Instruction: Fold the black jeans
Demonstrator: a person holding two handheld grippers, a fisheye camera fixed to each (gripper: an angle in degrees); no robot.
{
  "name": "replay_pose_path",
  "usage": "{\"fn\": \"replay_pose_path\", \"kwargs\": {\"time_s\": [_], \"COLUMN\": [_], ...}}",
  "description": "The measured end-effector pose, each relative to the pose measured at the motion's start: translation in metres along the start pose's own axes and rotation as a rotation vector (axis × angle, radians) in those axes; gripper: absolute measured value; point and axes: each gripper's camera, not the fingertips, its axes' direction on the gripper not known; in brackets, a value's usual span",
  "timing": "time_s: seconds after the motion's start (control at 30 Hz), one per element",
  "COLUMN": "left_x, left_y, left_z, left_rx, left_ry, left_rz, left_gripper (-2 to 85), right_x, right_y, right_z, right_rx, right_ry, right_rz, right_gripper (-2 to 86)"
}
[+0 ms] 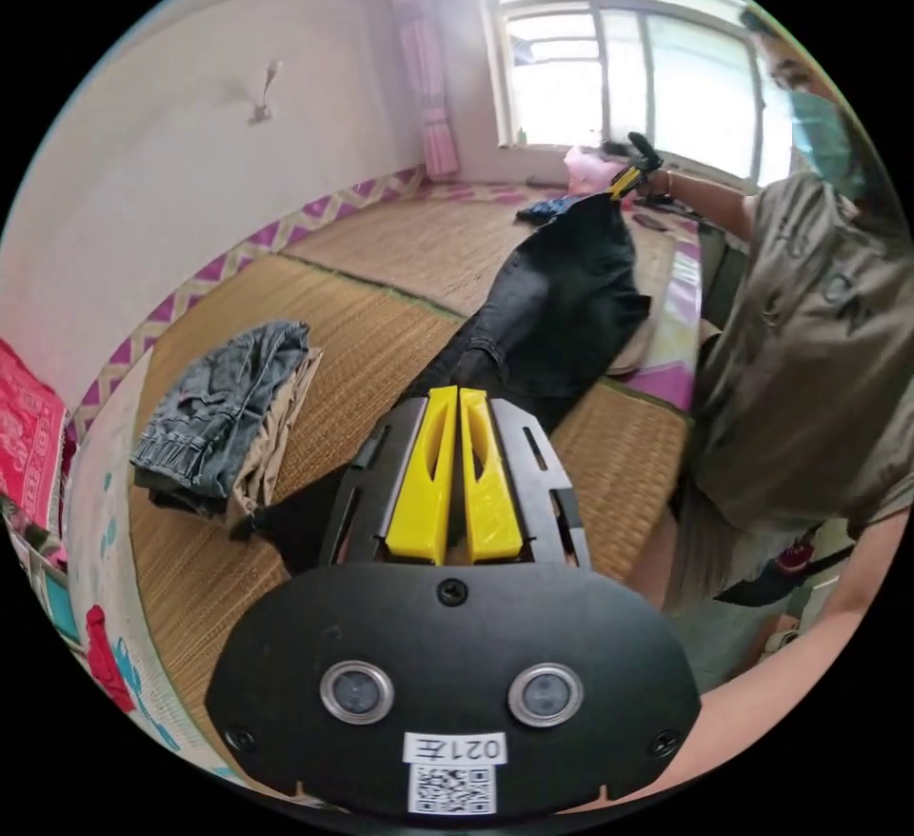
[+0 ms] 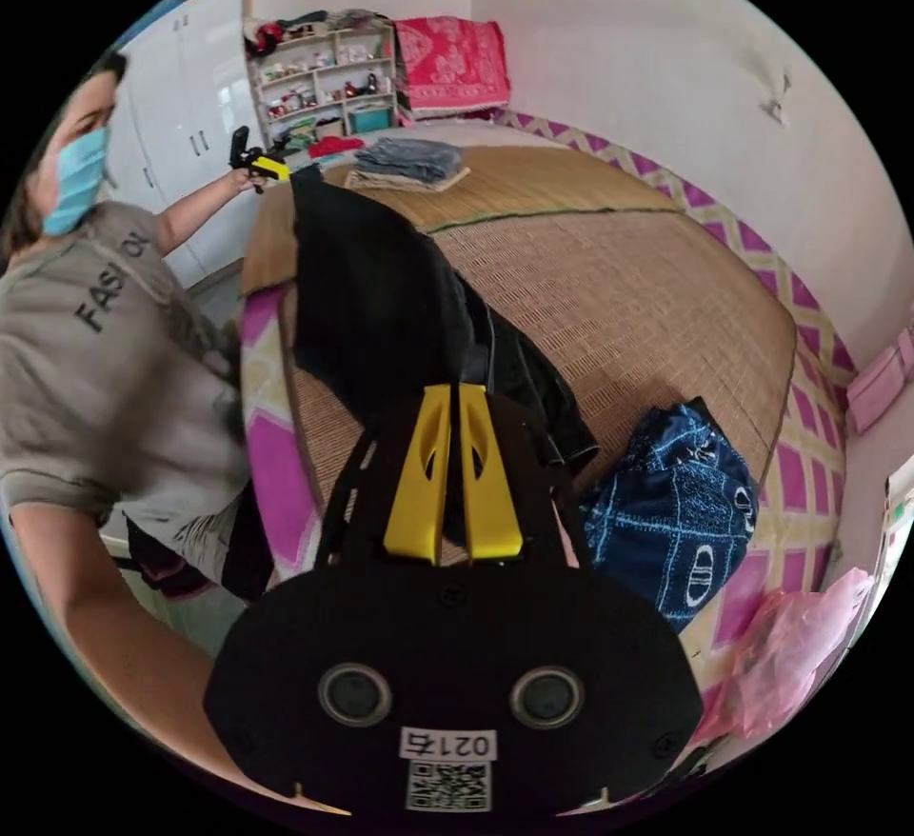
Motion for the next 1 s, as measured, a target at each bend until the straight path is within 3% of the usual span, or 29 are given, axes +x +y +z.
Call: {"fn": "replay_pose_path", "kwargs": {"time_s": [0.1, 0.23, 0.43, 0.57, 0.9, 1.0], "left_x": [0.06, 0.124, 0.154, 0.155, 0.172, 0.167], "left_y": [0.04, 0.117, 0.22, 0.263, 0.19, 0.178], "left_z": [-0.07, -0.096, -0.025, -0.029, -0.127, -0.126], "left_rx": [0.071, 0.068, -0.024, 0.051, 0.227, 0.105], "left_ry": [0.053, 0.113, 0.247, 0.294, 0.012, -0.132], "left_rz": [-0.002, -0.104, -0.38, -0.519, -0.426, -0.431], "left_gripper": [-1.0, -1.0, -0.9, -0.5, 7.5, 9.4], "right_x": [-0.071, -0.141, -0.154, -0.142, -0.12, -0.121], "right_y": [0.056, 0.146, 0.25, 0.28, 0.309, 0.307], "right_z": [-0.044, -0.041, 0.058, 0.037, -0.043, -0.031], "right_rx": [0.047, -0.055, -0.209, -0.117, 0.367, 0.372], "right_ry": [0.018, 0.016, -0.09, -0.161, -0.176, -0.17], "right_rz": [-0.056, -0.007, 0.21, 0.279, 0.287, 0.268], "right_gripper": [-0.7, -0.7, 1.2, 4.0, 1.9, 0.4]}}
